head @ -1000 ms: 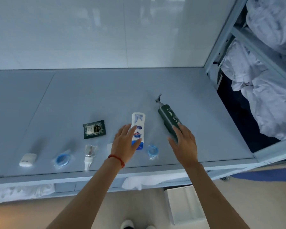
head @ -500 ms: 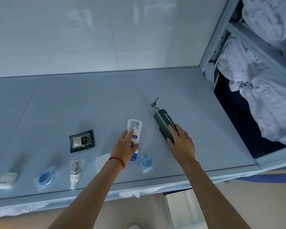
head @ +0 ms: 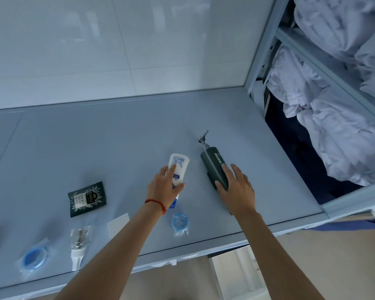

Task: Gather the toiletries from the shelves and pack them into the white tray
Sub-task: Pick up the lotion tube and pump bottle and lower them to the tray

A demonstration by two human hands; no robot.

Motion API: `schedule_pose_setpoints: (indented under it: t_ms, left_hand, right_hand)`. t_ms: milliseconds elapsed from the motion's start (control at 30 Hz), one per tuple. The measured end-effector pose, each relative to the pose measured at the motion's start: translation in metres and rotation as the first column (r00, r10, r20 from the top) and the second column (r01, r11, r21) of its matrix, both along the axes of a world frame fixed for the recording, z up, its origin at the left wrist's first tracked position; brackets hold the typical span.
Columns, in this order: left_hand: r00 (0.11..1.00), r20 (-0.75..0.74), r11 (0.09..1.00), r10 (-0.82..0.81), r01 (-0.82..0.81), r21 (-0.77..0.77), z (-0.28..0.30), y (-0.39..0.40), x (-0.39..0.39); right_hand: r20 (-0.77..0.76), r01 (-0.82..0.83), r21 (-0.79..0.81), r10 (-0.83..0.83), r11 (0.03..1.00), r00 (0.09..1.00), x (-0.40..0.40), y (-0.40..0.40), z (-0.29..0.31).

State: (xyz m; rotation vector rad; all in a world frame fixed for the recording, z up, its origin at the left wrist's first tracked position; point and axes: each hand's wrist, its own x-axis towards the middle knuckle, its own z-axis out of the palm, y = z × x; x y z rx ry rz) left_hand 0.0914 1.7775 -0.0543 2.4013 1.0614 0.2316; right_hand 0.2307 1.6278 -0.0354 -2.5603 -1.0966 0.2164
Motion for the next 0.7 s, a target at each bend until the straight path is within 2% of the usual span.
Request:
schedule_pose_setpoints:
  t_ms: [100, 200, 333, 700]
  left_hand:
    - [1.000, 0.001, 1.000, 0.014, -0.014, -0.019, 0.003, 0.000, 0.003]
    - [0.997, 0.073, 0.998, 0.037, -0.033, -0.060, 0.002, 0.000, 0.002]
    - [0.987, 0.157, 0.996, 0.037, -0.023, -0.087, -0.003, -0.001, -0.002]
    - [0.977, 0.208, 0.996, 0.057, -0.042, -0.076, -0.005, -0.009, -0.012]
  right_hand:
    - [-0.097, -0.030, -0.045, 0.026, 0.999, 0.995, 0.004, 0.008, 0.004]
    - [-0.135, -0.021, -0.031, 0.016, 0.999, 0.991, 0.003, 0.009, 0.006]
    - [-0.156, 0.021, 0.046, -0.013, 0.999, 0.988, -0.001, 0.005, 0.003]
    - [-0.171, 0.083, 0.228, -0.044, 0.970, 0.984, -0.009, -0.012, -0.004]
